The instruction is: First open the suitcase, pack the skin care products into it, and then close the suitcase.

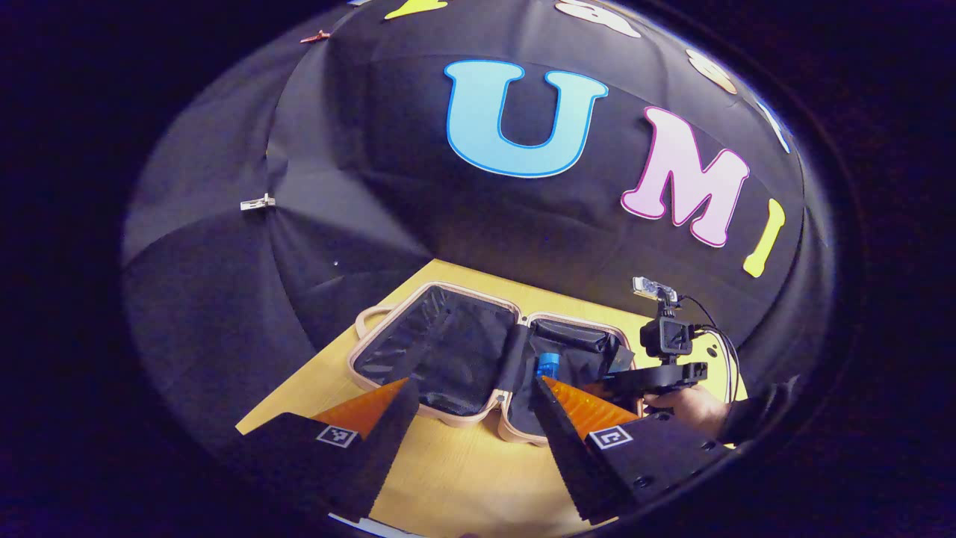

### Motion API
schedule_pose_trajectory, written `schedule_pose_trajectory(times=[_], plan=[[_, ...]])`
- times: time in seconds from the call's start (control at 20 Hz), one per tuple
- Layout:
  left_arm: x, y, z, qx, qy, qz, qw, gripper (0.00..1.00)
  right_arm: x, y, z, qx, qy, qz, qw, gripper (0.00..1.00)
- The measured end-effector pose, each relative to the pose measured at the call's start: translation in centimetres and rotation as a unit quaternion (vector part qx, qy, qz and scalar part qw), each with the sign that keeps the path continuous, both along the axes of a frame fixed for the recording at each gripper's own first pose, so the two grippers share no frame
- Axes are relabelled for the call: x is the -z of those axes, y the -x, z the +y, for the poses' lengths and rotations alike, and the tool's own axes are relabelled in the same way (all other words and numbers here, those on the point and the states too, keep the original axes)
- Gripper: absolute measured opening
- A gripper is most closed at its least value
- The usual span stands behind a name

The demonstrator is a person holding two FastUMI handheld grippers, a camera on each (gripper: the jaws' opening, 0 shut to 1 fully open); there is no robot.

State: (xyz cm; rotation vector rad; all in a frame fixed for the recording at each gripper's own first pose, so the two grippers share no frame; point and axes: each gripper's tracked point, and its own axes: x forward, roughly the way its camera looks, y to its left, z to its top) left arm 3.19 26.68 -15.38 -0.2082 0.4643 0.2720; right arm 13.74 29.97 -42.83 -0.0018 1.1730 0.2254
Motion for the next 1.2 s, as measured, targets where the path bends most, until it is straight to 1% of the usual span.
schedule_pose_trajectory(times=[0.05,0.15,0.2,0.25,0.3,0.35,0.45,0.5,0.55,0.6,0.65,0.75,0.9,0.95,1.0,1.05,1.1,1.2], plan=[[-0.2,0.1,0.6,-0.005,-0.004,-0.004,1.0,0.96,-0.5,-0.2,0.5,-0.003,-0.005,-0.011,1.0,0.42],[0.0,0.5,1.7,-0.018,-0.01,-0.003,1.0,0.96,-2.4,-0.1,0.9,-0.015,-0.006,-0.037,0.999,0.67],[0.4,0.6,2.9,-0.028,-0.015,-0.003,0.999,0.96,-3.5,0.1,0.8,-0.022,-0.006,-0.05,0.999,0.74],[0.7,0.4,4.3,-0.038,-0.02,-0.002,0.999,0.96,-4.8,0.5,0.7,-0.03,-0.011,-0.063,0.997,0.77],[1.1,0.0,5.7,-0.048,-0.025,-0.005,0.999,0.96,-6.2,0.8,0.7,-0.035,-0.022,-0.081,0.996,0.89],[1.4,-0.5,7.5,-0.059,-0.031,-0.009,0.998,0.96,-7.5,1.2,0.7,-0.037,-0.035,-0.097,0.994,0.94],[2.5,-1.8,11.2,-0.076,-0.031,-0.016,0.997,0.96,-10.7,2.1,-0.1,-0.029,-0.058,-0.134,0.989,0.99],[3.1,-2.4,13.1,-0.083,-0.025,-0.017,0.996,0.96,-12.2,2.4,-0.6,-0.022,-0.066,-0.157,0.985,0.92],[3.9,-3.0,15.3,-0.094,-0.017,-0.015,0.995,0.96,-13.6,2.7,-1.3,-0.02,-0.067,-0.175,0.982,0.98],[4.7,-3.8,17.4,-0.102,-0.005,-0.015,0.995,0.96,-15.0,3.2,-2.2,-0.016,-0.064,-0.194,0.979,0.98],[5.7,-4.6,19.2,-0.115,0.017,-0.013,0.993,0.96,-16.4,3.4,-2.9,-0.013,-0.063,-0.214,0.975,0.98],[7.3,-6.6,22.1,-0.127,0.075,-0.019,0.989,0.96,-19.2,4.3,-3.6,-0.012,-0.071,-0.246,0.967,0.97],[10.7,-10.2,24.7,-0.139,0.14,-0.011,0.98,0.92,-21.4,5.9,-4.6,-0.009,-0.08,-0.266,0.961,0.98],[11.6,-11.4,24.9,-0.138,0.167,-0.011,0.976,0.89,-21.8,6.5,-4.9,-0.006,-0.083,-0.266,0.96,0.98],[12.9,-12.4,25.1,-0.144,0.199,-0.006,0.969,0.88,-22.0,7.1,-5.3,-0.006,-0.084,-0.263,0.961,0.98],[14.0,-13.5,25.4,-0.152,0.233,-0.005,0.96,0.86,-22.1,7.3,-5.9,-0.006,-0.078,-0.263,0.962,0.98],[14.9,-14.4,25.5,-0.155,0.268,-0.006,0.951,0.86,-22.3,7.5,-6.6,-0.004,-0.072,-0.263,0.962,0.98],[17.2,-15.3,26.3,-0.163,0.313,0.003,0.936,0.82,-22.6,7.9,-8.2,0.005,-0.06,-0.263,0.963,0.98]])
